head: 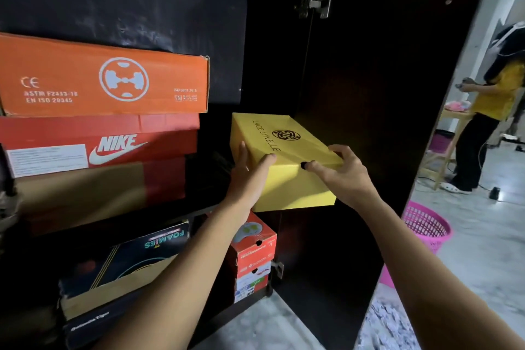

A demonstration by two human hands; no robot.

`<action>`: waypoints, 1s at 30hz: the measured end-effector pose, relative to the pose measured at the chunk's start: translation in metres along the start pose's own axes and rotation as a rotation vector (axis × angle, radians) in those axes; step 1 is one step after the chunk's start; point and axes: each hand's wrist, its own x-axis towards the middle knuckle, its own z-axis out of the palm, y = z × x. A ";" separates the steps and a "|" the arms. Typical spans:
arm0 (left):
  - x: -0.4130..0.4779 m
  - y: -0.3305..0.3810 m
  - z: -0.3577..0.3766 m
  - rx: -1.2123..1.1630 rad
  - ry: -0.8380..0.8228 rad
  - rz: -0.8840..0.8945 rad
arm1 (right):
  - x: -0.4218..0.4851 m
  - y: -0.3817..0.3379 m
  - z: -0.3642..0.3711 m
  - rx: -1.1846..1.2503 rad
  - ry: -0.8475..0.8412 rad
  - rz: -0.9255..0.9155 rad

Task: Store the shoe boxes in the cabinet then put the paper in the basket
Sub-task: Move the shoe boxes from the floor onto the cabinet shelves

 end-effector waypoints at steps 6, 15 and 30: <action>0.052 -0.011 0.008 0.065 0.107 0.022 | 0.060 0.022 0.033 0.083 -0.021 -0.035; 0.111 -0.013 0.009 0.119 0.118 0.177 | 0.095 0.051 0.097 0.079 0.376 -0.158; 0.187 -0.019 -0.017 0.147 0.196 0.119 | 0.138 0.059 0.165 0.000 0.095 -0.316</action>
